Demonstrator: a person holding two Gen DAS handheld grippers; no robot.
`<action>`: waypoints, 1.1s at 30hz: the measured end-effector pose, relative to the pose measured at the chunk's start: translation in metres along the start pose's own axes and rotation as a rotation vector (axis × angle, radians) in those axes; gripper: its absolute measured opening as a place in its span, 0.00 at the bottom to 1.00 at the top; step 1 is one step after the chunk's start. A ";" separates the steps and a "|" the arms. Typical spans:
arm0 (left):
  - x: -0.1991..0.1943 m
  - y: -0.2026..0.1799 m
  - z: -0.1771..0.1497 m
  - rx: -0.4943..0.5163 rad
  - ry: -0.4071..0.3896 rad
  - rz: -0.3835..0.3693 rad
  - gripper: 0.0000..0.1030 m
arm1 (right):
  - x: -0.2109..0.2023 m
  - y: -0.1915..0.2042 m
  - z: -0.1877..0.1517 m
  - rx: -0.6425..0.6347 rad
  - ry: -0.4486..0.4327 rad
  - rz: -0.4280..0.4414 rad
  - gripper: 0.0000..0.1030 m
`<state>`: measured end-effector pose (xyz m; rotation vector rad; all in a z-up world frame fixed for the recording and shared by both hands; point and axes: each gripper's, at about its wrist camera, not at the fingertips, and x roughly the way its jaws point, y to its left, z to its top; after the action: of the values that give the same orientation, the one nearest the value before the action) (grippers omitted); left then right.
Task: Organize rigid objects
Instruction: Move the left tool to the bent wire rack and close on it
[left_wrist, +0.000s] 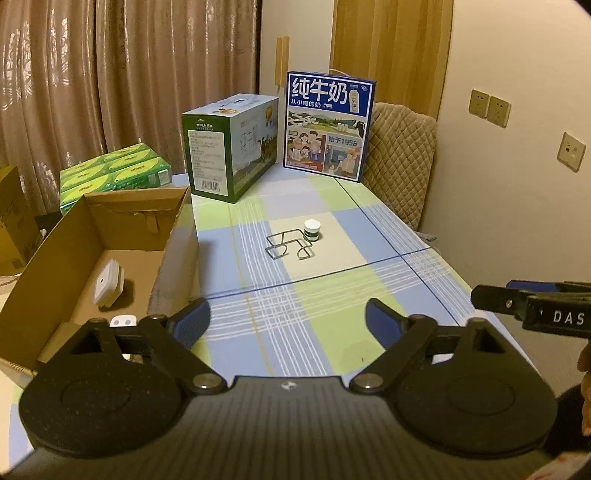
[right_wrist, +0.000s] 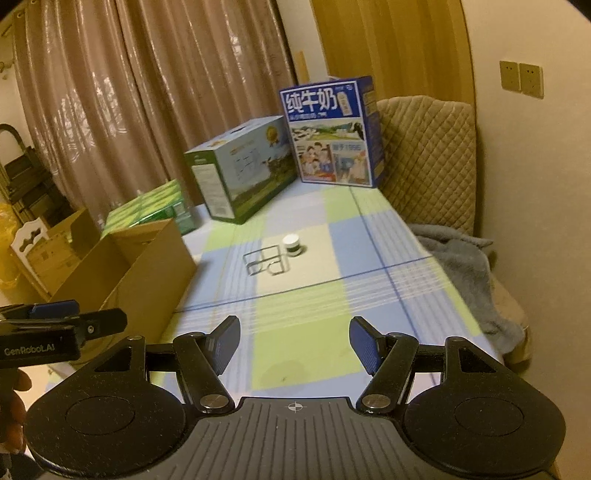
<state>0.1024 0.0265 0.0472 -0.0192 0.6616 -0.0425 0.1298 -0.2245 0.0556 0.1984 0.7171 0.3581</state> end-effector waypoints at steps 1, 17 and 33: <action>0.003 -0.001 0.001 -0.003 -0.003 0.004 0.91 | 0.004 -0.003 0.002 -0.001 0.001 -0.001 0.61; 0.159 -0.006 0.015 -0.092 0.009 0.062 0.94 | 0.159 -0.052 0.049 -0.063 0.040 0.021 0.61; 0.285 -0.004 0.021 -0.099 -0.041 0.107 0.94 | 0.280 -0.091 0.066 -0.034 0.042 -0.017 0.61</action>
<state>0.3396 0.0092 -0.1106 -0.0800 0.6225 0.0934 0.3921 -0.2040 -0.0916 0.1534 0.7536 0.3589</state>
